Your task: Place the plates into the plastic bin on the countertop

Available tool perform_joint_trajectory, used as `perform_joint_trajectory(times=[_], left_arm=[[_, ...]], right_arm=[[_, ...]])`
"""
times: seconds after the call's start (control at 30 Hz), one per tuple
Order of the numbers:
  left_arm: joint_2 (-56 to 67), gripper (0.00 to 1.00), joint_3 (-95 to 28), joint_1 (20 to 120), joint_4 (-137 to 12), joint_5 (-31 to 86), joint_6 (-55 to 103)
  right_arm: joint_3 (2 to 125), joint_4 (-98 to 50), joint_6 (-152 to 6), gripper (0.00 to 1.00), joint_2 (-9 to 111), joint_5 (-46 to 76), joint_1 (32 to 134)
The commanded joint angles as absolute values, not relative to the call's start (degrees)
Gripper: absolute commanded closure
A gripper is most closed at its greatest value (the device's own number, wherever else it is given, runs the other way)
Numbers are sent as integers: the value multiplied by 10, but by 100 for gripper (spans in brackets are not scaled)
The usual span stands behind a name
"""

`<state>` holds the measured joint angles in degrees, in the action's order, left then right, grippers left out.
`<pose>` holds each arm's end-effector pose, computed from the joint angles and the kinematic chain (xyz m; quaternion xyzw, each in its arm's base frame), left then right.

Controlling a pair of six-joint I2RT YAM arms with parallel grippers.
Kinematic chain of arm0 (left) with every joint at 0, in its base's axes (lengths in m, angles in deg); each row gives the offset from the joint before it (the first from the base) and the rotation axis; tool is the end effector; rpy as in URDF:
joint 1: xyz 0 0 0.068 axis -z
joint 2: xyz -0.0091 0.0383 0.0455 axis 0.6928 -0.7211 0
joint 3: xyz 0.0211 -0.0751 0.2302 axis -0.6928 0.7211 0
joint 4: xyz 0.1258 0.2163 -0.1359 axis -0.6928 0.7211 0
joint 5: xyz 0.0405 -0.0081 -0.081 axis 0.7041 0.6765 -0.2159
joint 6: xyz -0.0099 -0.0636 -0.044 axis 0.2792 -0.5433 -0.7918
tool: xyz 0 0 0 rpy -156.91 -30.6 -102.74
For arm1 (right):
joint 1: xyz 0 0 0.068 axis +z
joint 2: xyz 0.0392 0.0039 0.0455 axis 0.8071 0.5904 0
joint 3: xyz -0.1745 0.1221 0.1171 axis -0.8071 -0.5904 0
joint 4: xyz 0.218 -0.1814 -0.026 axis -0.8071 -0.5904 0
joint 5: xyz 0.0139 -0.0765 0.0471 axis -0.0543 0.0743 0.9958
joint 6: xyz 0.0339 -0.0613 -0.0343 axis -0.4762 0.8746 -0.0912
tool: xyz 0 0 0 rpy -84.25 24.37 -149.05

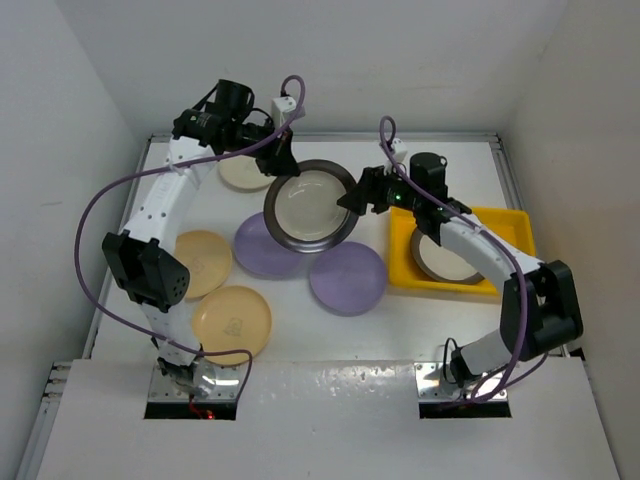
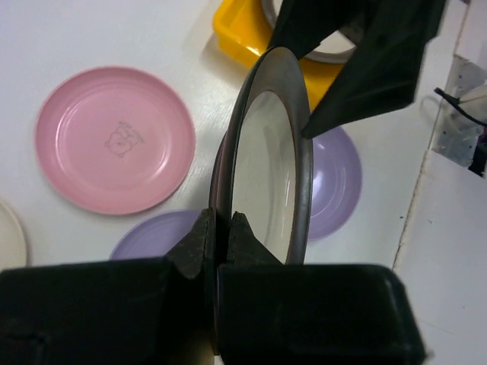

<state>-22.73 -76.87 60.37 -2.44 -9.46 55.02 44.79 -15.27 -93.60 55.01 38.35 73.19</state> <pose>0.3798 -0.1619 0.3686 0.4003 0.7696 -0.3484 0.3550 0.3562 0.1615 0.2260 -0.0962 0.7995 0.4185 0.4200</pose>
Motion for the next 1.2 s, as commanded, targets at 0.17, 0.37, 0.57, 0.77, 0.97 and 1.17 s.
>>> perform_joint_trajectory(times=[0.17,0.37,0.57,0.77,0.97,1.17], left_arm=[[-210,100,-793,615,-71,-175,539],[-210,35,-787,615,-82,-74,519],[-216,0,-798,580,-118,98,473],[-210,0,-769,515,-124,188,460],[-200,0,-708,484,-129,180,460],[-182,0,-687,472,-134,168,465]], right_arm=[[410,8,-1020,93,584,407,746],[373,16,-1080,100,530,362,712],[291,-99,-1168,100,380,363,564],[242,-420,-1134,100,218,295,342],[200,-479,-1132,100,189,254,237],[215,-470,-1097,100,298,262,225]])
